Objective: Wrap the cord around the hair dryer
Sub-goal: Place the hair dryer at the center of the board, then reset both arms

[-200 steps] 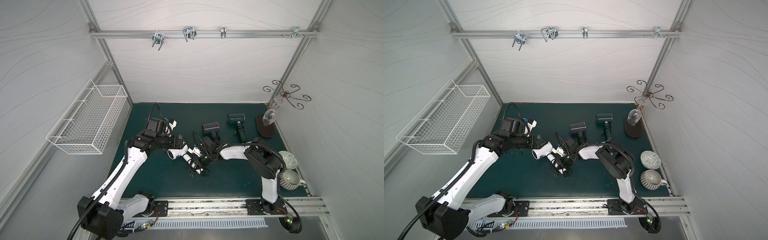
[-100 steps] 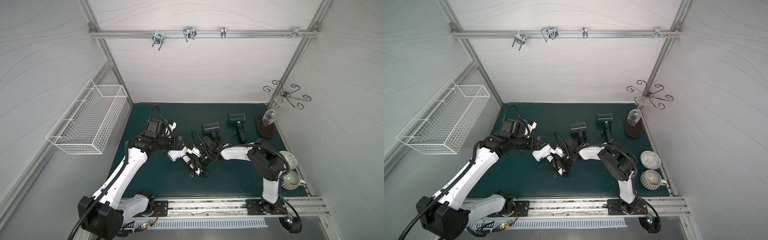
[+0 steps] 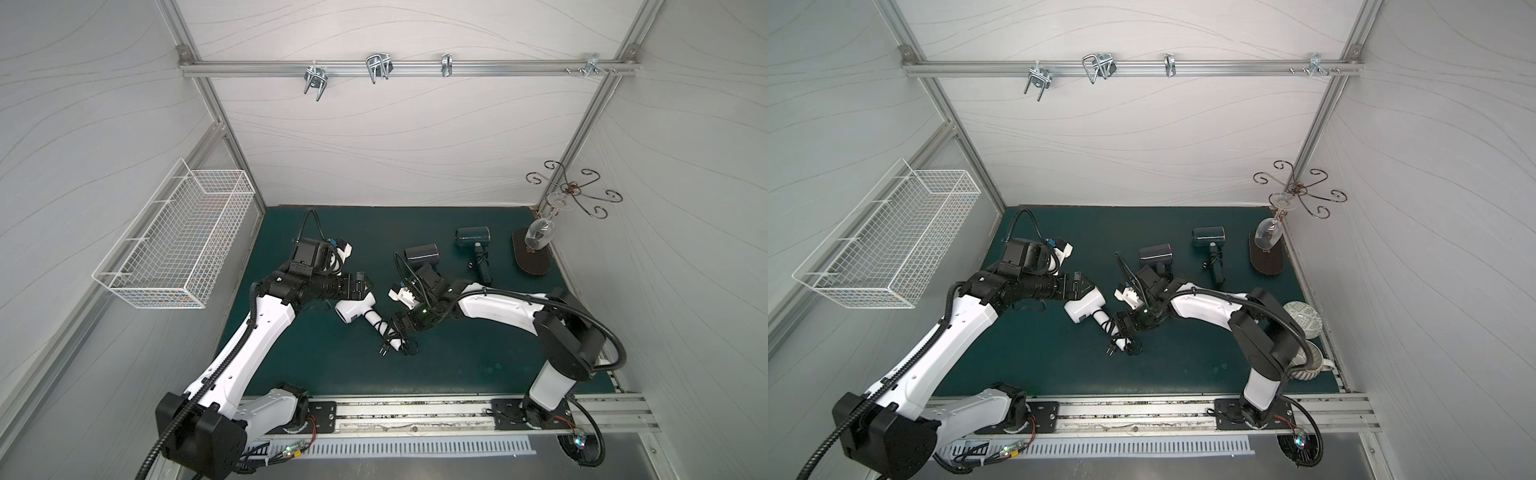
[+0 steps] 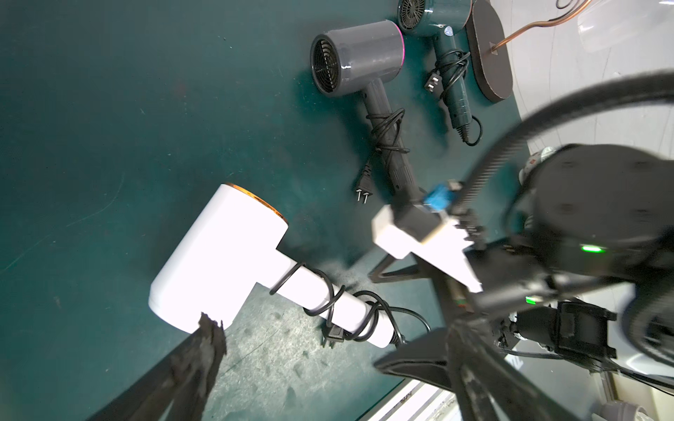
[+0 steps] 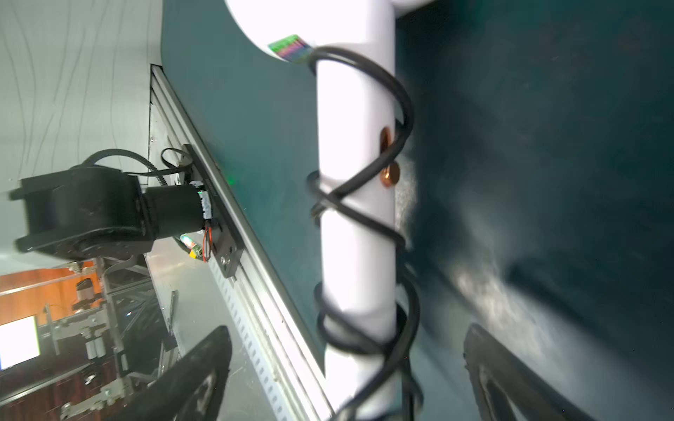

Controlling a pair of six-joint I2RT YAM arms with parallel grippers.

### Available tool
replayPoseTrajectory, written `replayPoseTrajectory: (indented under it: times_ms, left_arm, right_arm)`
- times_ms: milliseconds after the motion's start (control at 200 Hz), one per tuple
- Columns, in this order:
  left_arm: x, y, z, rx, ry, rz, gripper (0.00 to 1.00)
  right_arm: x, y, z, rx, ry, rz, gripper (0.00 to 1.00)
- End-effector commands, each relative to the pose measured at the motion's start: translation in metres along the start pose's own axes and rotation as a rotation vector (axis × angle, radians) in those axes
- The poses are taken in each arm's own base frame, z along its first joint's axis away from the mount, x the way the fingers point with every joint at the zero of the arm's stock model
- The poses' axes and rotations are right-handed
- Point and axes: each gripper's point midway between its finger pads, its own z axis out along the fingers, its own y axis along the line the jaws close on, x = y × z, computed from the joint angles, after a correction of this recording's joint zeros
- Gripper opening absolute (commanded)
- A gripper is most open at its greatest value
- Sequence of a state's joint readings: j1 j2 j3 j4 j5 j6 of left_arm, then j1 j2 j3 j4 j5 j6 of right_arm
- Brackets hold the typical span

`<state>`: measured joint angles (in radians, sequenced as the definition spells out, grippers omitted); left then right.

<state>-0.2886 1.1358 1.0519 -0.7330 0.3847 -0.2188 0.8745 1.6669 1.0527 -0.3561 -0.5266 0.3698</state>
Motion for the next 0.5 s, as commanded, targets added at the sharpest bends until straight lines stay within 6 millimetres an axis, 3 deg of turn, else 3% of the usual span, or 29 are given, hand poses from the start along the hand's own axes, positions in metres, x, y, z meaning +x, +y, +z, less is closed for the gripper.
replayPoseTrajectory:
  times_ms: [0,130,280,375,495]
  left_arm:
    - [-0.014,0.009,-0.005,-0.053,-0.071,0.014,0.98]
    - [-0.016,0.026,-0.011,-0.136,-0.137,0.020,0.98]
    - [-0.017,0.055,-0.018,-0.241,-0.247,0.008,0.98]
    - [-0.018,0.077,-0.024,-0.319,-0.330,-0.011,0.98]
    - [-0.016,0.103,-0.028,-0.394,-0.393,-0.035,0.98]
  right_arm:
    - [-0.005,-0.001,-0.042,0.069,-0.055,-0.020,0.99]
    - [-0.029,-0.016,-0.100,0.118,-0.203,-0.045,0.99]
    - [-0.044,-0.056,-0.163,0.198,-0.369,-0.024,0.99]
    - [-0.046,-0.081,-0.193,0.235,-0.450,0.011,0.99]
    - [-0.042,-0.110,-0.216,0.338,-0.519,0.014,0.99]
